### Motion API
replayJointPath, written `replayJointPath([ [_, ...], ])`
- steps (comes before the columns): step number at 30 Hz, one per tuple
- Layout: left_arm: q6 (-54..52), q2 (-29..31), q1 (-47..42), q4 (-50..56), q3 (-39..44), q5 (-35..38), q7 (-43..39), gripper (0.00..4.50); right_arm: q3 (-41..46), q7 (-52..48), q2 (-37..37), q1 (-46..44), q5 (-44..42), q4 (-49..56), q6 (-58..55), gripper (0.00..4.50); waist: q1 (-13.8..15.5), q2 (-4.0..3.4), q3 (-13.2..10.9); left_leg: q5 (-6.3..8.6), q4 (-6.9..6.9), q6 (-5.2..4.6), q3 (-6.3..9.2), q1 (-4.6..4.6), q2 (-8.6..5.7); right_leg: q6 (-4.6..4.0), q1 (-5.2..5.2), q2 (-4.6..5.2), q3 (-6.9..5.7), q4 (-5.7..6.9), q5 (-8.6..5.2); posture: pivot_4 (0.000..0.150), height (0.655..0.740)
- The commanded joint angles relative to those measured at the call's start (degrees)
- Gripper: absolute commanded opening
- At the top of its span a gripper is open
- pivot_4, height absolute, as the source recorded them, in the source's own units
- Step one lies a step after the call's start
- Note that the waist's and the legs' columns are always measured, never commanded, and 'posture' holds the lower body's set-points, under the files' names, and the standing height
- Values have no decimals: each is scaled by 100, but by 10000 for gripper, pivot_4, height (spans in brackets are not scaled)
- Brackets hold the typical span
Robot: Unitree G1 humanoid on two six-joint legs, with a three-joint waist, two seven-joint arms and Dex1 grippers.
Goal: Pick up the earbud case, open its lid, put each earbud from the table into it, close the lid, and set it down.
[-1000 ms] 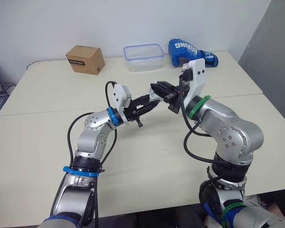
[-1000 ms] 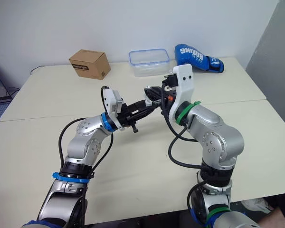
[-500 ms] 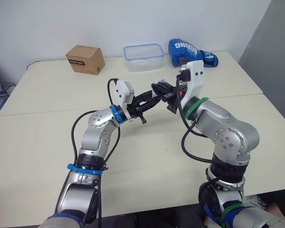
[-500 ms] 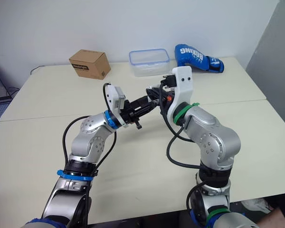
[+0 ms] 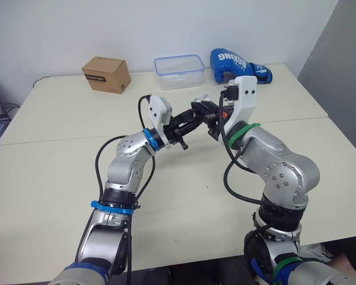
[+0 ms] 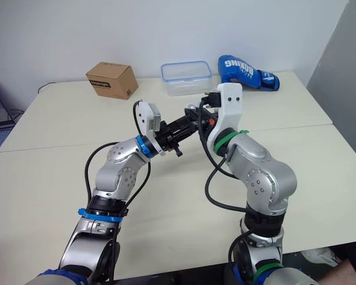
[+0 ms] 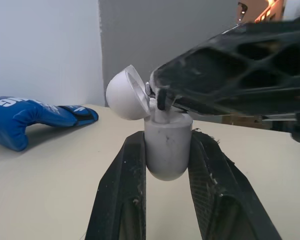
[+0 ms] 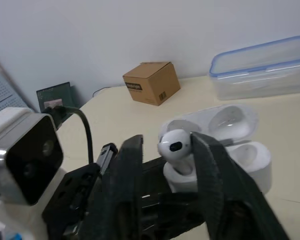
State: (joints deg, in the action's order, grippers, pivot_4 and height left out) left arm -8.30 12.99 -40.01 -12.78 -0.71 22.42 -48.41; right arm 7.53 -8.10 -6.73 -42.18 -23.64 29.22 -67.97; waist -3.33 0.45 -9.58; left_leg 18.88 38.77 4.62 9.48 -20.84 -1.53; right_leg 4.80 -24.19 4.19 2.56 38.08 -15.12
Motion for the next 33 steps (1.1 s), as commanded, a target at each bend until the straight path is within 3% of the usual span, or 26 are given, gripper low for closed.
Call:
replayJointPath([
  [1,139,-48,-253,206,74,79,-17,8042,-147,29,88,39,-116,101,6,28217,-1,0,0,0,0,0,-1,0,0,0,0,0,1,0,0,1500,7400],
  [22,176,33,-86,370,131,163,-98,8042,-145,-502,1229,6,-546,72,607,28217,1,0,0,0,-1,0,-1,-1,0,0,1,0,0,-3,0,1500,7400],
  [26,-128,293,102,677,156,382,-423,8042,173,-1657,2310,-167,-1389,182,343,28217,2,0,-1,0,-1,-1,-1,-2,-1,0,3,0,0,-8,0,1500,7400],
  [29,-367,596,246,885,207,600,-738,8042,82,-2900,3688,-274,-1835,94,301,28217,6,-2,-2,1,-2,-3,-2,-1,0,0,6,0,-1,-12,0,1500,7400],
  [33,-658,943,392,1071,267,856,-1074,8042,-347,-4078,4992,-504,-1886,-385,475,28217,4,-2,-3,3,-2,-6,-5,2,3,1,12,-3,-3,-12,-1,1500,7400],
])
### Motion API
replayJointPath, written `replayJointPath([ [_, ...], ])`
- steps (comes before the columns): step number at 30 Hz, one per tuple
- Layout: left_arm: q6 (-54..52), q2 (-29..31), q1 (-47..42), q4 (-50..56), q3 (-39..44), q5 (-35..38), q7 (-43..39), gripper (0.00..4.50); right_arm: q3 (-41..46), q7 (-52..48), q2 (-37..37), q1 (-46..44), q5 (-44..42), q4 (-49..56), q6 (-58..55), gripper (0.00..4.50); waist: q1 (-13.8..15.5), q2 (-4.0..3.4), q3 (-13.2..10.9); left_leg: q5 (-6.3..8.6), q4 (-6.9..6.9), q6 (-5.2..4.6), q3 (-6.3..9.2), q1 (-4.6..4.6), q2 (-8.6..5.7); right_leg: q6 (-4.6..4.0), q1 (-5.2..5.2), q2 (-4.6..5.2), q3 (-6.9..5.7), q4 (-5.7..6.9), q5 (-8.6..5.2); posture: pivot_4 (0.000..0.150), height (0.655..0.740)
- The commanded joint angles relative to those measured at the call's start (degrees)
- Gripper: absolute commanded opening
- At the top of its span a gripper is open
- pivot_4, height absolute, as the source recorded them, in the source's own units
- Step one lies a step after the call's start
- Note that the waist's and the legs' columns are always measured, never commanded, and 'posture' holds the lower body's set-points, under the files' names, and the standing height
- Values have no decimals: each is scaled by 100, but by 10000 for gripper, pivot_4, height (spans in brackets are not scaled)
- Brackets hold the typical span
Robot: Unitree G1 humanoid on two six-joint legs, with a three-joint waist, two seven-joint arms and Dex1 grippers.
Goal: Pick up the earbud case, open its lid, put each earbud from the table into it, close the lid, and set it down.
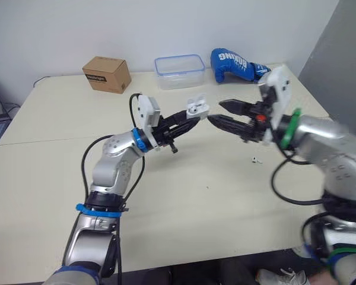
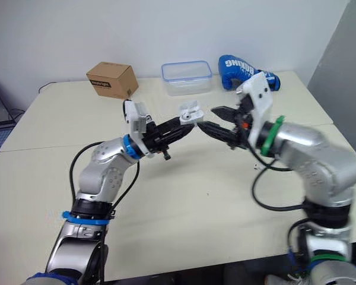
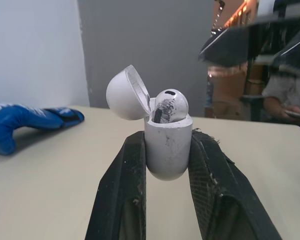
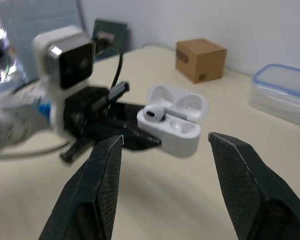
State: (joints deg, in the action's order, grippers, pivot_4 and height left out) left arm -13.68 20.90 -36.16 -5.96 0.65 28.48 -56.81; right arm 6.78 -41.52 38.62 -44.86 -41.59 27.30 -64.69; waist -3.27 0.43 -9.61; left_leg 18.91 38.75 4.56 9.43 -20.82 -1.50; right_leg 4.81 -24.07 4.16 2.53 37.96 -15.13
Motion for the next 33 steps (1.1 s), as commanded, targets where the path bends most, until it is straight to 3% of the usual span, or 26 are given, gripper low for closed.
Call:
replayJointPath([
  [1,-161,219,46,417,142,290,-300,8042,-458,-995,697,-279,20,-306,292,28217,-1,0,0,0,0,-1,-2,1,1,0,1,0,1,1,0,1500,7400],
  [7,-308,538,316,680,184,433,-587,8042,-2095,-2056,1620,-538,1457,-1324,1423,28217,-2,2,-1,0,2,0,-6,-1,1,1,0,0,2,-3,-1,1500,7400],
  [11,-382,695,467,856,207,506,-754,8042,-3054,-2497,1666,-855,2595,-2127,2213,28217,-2,3,-2,-1,2,2,-8,-2,2,1,-2,1,3,-4,-1,1500,7400],
  [17,-502,777,698,1200,230,649,-811,8042,-4296,-3010,1502,-1386,4073,-3322,2380,28217,19,4,-2,-2,2,4,-6,-6,3,1,-6,2,2,-9,0,1500,7400],
  [26,-249,667,993,1242,212,479,-613,8042,-4710,-3477,1012,-1709,5248,-4707,3105,28217,9,3,-3,-2,1,5,-7,-6,2,0,-8,3,3,-8,0,1500,7400],
  [33,-200,634,1070,1170,213,482,-614,8042,-4549,-3537,742,-1667,5655,-5139,3318,28217,11,2,-3,-2,1,5,-7,-6,2,0,-9,3,3,-7,0,1500,7400],
])
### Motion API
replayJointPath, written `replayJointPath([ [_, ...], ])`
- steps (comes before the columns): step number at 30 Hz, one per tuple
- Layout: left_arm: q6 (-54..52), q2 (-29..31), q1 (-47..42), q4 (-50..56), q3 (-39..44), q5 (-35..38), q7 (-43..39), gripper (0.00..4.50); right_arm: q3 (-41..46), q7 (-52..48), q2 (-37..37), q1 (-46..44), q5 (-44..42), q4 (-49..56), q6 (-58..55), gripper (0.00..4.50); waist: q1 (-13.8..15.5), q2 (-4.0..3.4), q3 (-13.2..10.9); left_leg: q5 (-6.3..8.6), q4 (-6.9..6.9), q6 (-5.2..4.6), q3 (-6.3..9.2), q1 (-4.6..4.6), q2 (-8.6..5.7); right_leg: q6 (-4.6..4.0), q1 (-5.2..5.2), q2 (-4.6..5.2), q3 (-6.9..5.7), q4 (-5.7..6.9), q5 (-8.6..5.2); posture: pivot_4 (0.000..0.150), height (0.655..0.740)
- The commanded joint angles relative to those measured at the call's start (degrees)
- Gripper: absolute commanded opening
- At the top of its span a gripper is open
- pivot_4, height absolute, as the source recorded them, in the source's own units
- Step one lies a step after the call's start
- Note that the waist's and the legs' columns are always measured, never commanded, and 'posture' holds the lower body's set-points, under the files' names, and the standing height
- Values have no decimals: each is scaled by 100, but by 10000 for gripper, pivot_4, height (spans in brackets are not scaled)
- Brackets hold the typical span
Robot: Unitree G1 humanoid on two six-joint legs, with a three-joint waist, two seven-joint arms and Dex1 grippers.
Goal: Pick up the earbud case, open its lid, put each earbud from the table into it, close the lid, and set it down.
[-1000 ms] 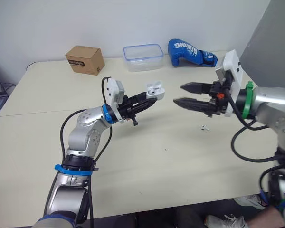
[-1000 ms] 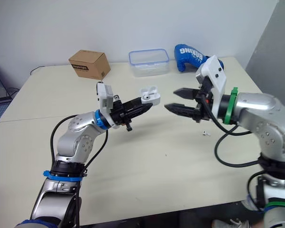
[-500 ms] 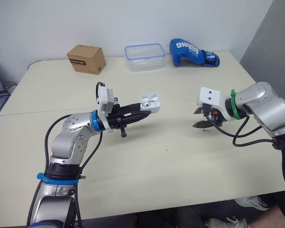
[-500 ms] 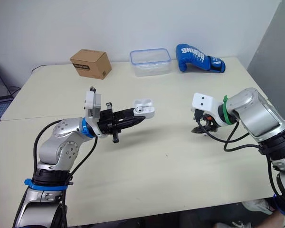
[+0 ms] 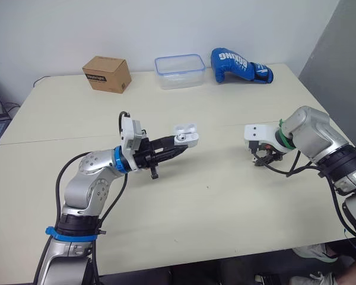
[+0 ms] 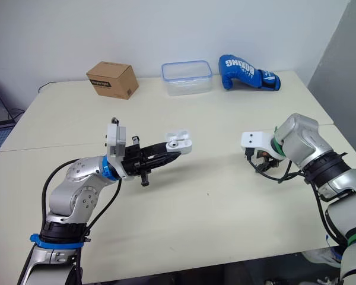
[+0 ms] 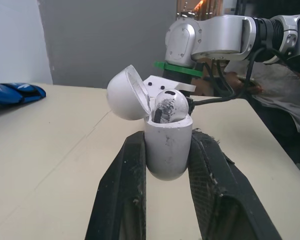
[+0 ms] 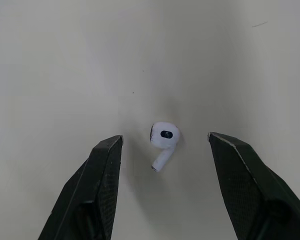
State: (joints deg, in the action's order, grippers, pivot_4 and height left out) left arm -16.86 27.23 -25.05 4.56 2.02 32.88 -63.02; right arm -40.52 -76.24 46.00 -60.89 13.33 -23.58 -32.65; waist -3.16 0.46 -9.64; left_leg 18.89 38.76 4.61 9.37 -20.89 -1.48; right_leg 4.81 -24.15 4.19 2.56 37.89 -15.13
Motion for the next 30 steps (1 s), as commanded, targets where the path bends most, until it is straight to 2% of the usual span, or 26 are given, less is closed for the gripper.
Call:
replayJointPath([
  [1,119,5,-47,108,76,38,3,8042,198,-81,-16,-61,194,-78,128,28217,-1,0,0,0,0,0,0,0,0,0,0,0,0,0,0,1500,7400],
  [21,92,10,-56,144,61,22,66,8042,382,-186,-400,42,631,-484,173,28217,-4,0,1,0,3,0,0,2,0,-1,2,0,0,3,0,1500,7400],
  [24,91,14,-47,154,60,24,77,8042,415,-223,-416,55,684,-484,191,23347,-5,0,1,0,3,0,1,3,0,-1,3,0,0,5,0,1500,7400],
  [26,91,16,-47,153,57,24,82,8042,428,-253,-428,53,713,-501,199,16497,-6,0,1,0,5,1,0,3,0,-1,3,0,1,6,1,1500,7400],
  [30,97,18,-31,169,51,23,100,8042,434,-253,-461,20,764,-584,246,16497,-5,0,1,0,5,1,1,3,0,-1,3,0,0,7,1,1500,7400],
])
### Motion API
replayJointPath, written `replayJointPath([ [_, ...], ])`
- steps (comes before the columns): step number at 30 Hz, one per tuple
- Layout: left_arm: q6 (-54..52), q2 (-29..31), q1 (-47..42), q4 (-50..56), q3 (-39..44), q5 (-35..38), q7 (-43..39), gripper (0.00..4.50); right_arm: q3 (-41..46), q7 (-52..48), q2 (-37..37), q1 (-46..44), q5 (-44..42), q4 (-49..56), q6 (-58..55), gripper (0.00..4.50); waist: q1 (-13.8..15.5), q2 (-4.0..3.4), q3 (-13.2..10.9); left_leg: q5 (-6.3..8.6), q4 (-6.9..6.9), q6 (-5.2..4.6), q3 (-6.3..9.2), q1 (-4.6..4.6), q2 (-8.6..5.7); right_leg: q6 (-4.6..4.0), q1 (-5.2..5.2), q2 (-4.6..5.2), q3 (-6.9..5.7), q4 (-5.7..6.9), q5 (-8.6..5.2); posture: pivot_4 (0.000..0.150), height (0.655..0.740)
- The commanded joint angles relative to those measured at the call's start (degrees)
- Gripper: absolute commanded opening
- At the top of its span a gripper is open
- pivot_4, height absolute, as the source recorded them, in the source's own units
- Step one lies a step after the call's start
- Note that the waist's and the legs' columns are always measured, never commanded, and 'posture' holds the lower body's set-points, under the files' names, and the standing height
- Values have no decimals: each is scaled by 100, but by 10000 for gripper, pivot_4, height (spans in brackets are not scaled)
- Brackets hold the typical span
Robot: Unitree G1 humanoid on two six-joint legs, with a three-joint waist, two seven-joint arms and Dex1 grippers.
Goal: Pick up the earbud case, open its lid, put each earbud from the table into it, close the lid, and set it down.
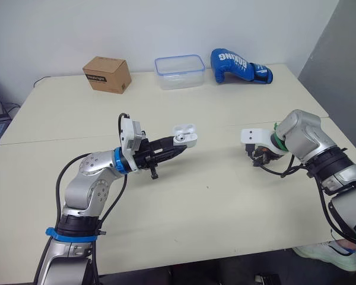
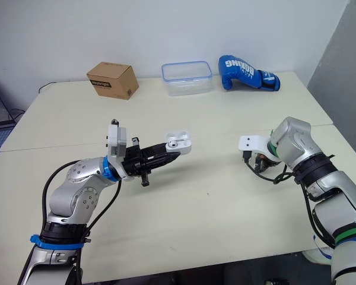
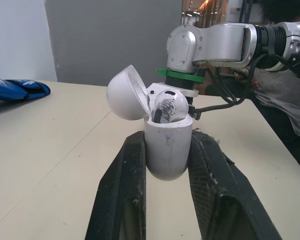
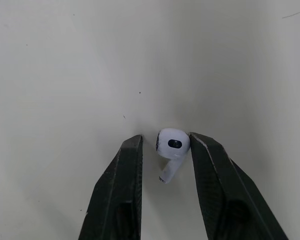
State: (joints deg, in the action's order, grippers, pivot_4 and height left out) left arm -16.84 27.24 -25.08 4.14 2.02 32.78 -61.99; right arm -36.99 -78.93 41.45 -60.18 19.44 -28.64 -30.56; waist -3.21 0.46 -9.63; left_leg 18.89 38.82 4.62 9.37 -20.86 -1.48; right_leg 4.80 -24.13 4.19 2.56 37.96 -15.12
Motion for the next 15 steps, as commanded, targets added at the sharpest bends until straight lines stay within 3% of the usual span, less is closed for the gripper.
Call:
replayJointPath([
  [1,97,16,-28,211,53,33,0,8042,85,18,-16,-59,168,-101,48,16497,0,0,0,0,0,0,0,0,0,0,0,0,0,0,0,1500,7400],
  [3,105,15,-18,222,53,30,8,8042,97,24,-28,-62,192,-126,71,16497,0,0,0,0,0,0,-1,0,0,0,0,0,0,-1,0,1500,7400],
  [8,96,15,-14,227,55,31,20,8042,118,38,-39,-65,223,-152,122,4046,-2,1,1,0,1,0,-1,3,0,0,3,0,1,2,0,1500,7400],
  [15,93,28,0,237,59,33,14,8042,178,-202,117,4,212,260,178,3877,2,0,1,0,2,0,0,3,-1,0,3,0,0,1,0,1500,7400],
])
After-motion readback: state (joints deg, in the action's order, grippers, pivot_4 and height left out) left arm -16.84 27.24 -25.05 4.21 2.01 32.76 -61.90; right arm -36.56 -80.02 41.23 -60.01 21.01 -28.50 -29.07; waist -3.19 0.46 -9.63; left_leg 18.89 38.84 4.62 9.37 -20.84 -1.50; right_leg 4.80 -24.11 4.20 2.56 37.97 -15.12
